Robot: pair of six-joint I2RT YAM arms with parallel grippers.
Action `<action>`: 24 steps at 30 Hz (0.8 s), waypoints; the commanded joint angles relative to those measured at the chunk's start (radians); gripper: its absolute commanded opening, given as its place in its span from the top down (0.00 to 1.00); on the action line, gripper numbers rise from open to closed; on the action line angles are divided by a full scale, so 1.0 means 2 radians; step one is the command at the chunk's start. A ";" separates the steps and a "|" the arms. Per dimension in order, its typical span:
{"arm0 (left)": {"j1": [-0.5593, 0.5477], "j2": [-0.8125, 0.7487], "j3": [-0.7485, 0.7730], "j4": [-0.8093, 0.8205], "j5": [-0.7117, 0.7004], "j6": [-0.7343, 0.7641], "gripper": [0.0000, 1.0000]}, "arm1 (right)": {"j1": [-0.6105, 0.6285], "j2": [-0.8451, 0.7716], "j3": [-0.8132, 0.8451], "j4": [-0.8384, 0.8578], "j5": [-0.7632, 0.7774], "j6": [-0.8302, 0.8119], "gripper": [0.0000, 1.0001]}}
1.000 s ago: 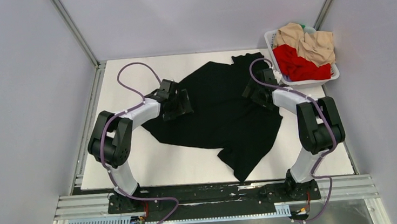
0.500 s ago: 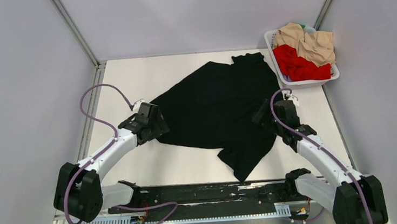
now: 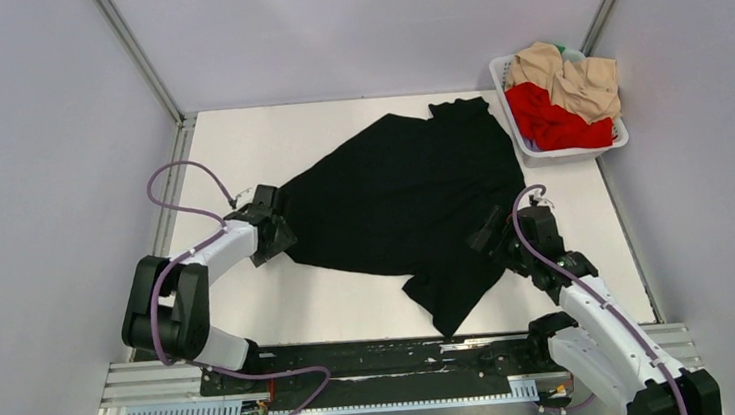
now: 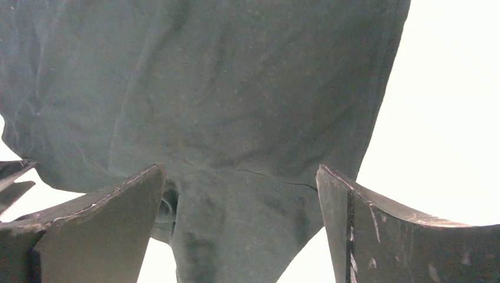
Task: Fold and stack the t-shirts
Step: Flatten out the tshirt
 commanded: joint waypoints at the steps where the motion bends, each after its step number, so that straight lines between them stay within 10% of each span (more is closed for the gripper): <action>1: 0.005 0.033 0.029 0.043 0.004 -0.004 0.33 | 0.002 0.009 0.006 -0.007 0.001 0.001 0.00; 24: 0.005 0.180 0.152 0.098 0.051 0.033 0.64 | 0.002 0.041 0.024 -0.019 0.049 -0.003 0.00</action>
